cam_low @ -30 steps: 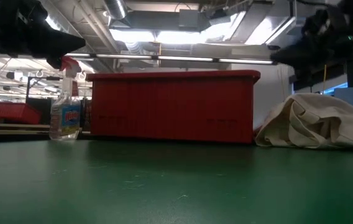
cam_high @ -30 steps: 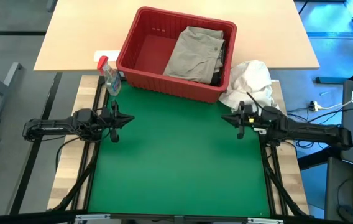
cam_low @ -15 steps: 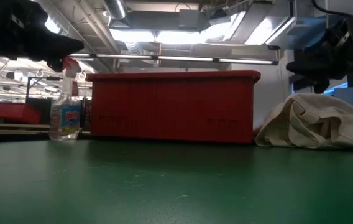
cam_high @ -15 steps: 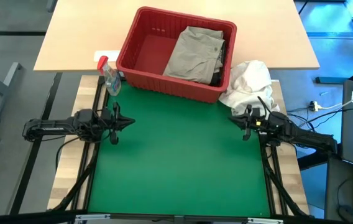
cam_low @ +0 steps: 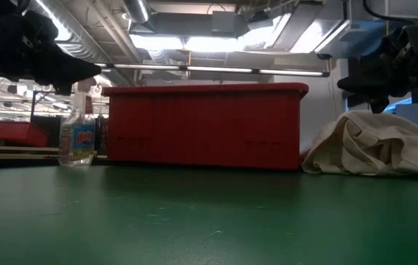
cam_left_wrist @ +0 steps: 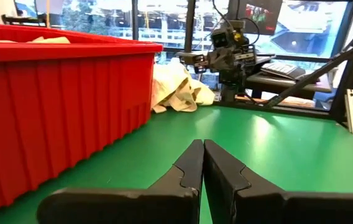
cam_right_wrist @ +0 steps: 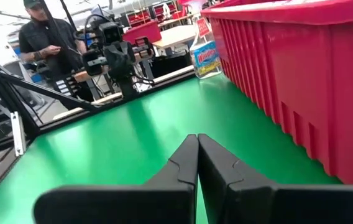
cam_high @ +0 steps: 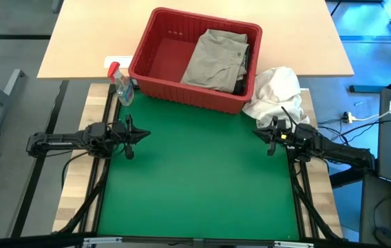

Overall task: Fold Laundry from Bin
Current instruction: Return to Home Position

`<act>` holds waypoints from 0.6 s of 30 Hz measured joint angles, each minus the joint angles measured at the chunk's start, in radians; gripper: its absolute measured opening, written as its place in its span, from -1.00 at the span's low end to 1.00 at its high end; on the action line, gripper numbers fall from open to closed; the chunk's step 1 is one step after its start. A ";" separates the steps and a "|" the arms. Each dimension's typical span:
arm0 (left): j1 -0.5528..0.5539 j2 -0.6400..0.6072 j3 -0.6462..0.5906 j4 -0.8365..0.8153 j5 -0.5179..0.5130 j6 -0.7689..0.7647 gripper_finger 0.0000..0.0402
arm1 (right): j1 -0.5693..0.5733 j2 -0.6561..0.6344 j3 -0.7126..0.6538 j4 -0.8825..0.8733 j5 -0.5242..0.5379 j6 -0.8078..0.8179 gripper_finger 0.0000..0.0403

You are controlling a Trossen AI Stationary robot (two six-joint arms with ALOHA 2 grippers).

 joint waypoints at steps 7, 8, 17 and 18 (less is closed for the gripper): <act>0.000 0.004 0.000 0.002 -0.005 0.000 -0.96 | 0.000 -0.001 0.000 -0.001 -0.004 0.001 -0.95; 0.000 0.004 0.000 0.003 -0.005 0.000 -0.96 | 0.000 -0.001 0.000 -0.001 -0.004 0.001 -0.95; 0.000 0.004 0.000 0.046 -0.006 0.007 -0.96 | 0.000 -0.001 0.000 -0.002 -0.004 0.001 -0.95; 0.000 0.004 0.000 0.046 -0.006 0.007 -0.96 | 0.000 -0.001 0.000 -0.002 -0.004 0.001 -0.95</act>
